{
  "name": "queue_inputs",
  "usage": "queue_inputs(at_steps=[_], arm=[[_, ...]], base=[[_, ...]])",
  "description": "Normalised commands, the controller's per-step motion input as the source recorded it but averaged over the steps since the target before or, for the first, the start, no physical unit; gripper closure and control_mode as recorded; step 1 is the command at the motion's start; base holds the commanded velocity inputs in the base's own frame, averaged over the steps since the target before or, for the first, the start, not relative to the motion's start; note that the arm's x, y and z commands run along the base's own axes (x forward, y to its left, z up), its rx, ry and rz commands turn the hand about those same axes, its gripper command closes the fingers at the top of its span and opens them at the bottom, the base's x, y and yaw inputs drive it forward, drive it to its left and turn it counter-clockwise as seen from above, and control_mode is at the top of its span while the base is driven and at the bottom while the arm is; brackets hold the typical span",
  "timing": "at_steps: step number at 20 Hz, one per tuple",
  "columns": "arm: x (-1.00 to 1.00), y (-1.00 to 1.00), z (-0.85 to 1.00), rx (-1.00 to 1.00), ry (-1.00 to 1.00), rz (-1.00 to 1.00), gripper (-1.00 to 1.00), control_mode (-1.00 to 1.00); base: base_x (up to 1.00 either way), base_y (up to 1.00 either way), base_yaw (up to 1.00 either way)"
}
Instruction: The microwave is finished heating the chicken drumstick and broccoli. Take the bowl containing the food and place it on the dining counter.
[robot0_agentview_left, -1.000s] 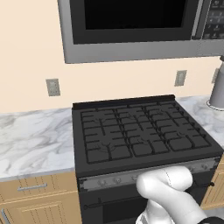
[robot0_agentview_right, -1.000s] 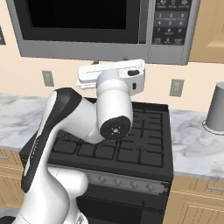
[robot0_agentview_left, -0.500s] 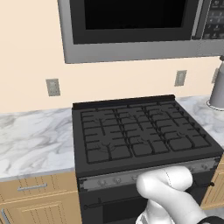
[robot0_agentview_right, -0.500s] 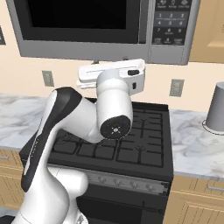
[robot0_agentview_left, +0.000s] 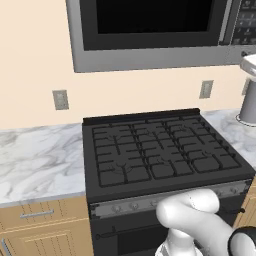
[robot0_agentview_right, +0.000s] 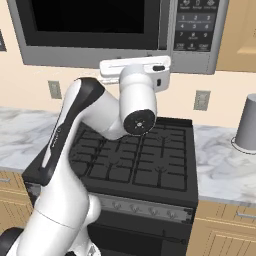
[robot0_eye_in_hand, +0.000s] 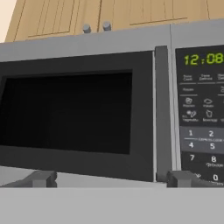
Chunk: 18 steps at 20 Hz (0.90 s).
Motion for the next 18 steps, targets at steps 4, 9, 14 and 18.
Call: queue_inputs(at_steps=[4,9,14,18], arm=[[0.68,-0.15,0.12,0.03,0.0,0.0,-1.0,-1.0],[0.54,-0.34,0.09,0.03,0.0,-0.01,-1.0,-1.0],[0.51,-0.13,0.02,0.0,0.0,0.0,-1.0,-1.0],[0.64,-0.09,0.0,0.0,0.0,0.0,-1.0,-1.0]], base=[[0.0,0.0,0.0],[0.0,0.0,0.0],[0.0,0.0,0.0],[0.0,0.0,0.0]])
